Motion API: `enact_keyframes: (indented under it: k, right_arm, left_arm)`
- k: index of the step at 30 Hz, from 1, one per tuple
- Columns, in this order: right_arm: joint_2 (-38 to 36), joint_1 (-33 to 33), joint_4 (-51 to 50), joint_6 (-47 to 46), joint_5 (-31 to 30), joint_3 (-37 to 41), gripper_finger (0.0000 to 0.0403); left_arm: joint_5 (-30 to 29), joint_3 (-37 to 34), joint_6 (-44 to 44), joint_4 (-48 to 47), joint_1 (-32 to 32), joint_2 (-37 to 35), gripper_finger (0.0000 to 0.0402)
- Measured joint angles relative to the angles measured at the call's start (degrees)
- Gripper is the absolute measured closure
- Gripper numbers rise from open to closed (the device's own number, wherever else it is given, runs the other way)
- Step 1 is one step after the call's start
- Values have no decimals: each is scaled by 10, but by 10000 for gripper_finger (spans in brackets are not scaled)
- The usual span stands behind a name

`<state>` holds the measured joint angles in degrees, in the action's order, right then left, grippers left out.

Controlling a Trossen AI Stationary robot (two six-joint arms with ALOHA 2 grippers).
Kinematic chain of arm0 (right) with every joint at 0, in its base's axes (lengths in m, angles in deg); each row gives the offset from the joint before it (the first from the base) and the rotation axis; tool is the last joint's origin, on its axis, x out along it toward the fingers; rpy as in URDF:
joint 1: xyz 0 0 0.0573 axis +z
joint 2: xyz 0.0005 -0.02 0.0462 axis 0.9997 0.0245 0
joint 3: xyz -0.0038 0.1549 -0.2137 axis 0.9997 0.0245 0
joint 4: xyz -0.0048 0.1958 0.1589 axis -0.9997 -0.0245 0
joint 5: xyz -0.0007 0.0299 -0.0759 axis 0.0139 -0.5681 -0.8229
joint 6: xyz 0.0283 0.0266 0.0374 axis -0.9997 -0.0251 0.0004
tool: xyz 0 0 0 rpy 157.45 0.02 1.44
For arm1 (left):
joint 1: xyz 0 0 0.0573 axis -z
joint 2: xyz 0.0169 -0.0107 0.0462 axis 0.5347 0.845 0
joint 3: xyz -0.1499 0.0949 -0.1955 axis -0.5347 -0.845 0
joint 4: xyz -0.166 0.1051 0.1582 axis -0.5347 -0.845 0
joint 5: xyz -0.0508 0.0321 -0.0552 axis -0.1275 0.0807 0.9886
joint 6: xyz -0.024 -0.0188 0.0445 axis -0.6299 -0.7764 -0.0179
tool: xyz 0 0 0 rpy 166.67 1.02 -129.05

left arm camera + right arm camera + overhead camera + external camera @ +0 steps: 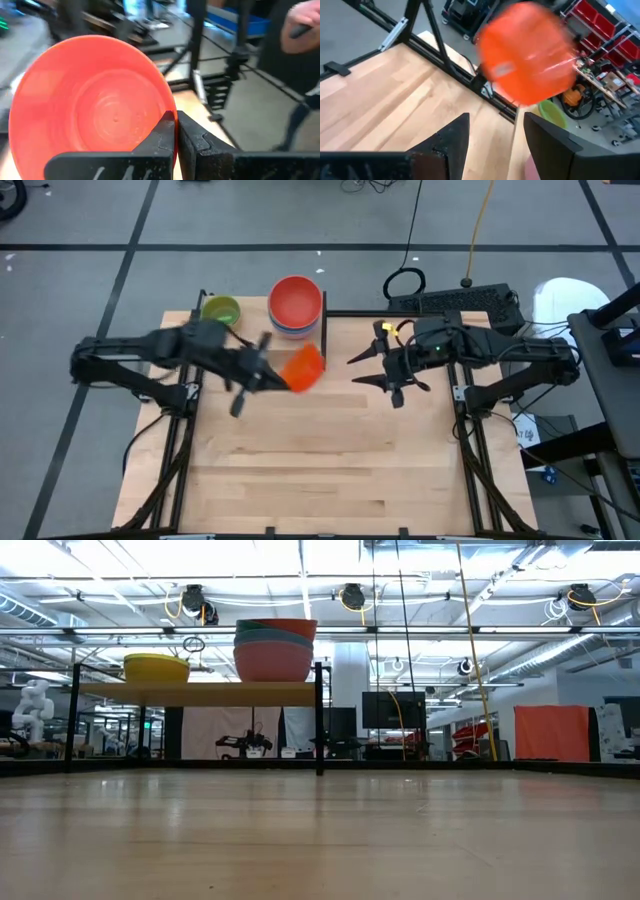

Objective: Place and stack bowls onto a shelf
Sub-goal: Stack the light orange bowl on the green bowl on the shelf

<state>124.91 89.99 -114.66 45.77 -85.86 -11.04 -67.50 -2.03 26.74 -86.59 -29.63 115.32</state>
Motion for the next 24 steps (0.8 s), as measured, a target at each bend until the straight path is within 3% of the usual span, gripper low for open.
enact_keyframes:
  k: [6,14,20,24]
  right_arm:
    - [0,0,-22,0,1,0,220]
    - [-1,1,-25,0,-15,0,220]
    - [-2,0,-30,0,-73,0,220]
    - [-2,0,-30,0,-74,0,220]
  left_arm:
    - [-140,1,27,-64,-4,-96,400]
    - [-313,1,-2,-183,-4,-187,400]
    - [-409,1,-31,-261,-4,-218,400]
    - [-452,1,-61,-337,-9,-227,400]
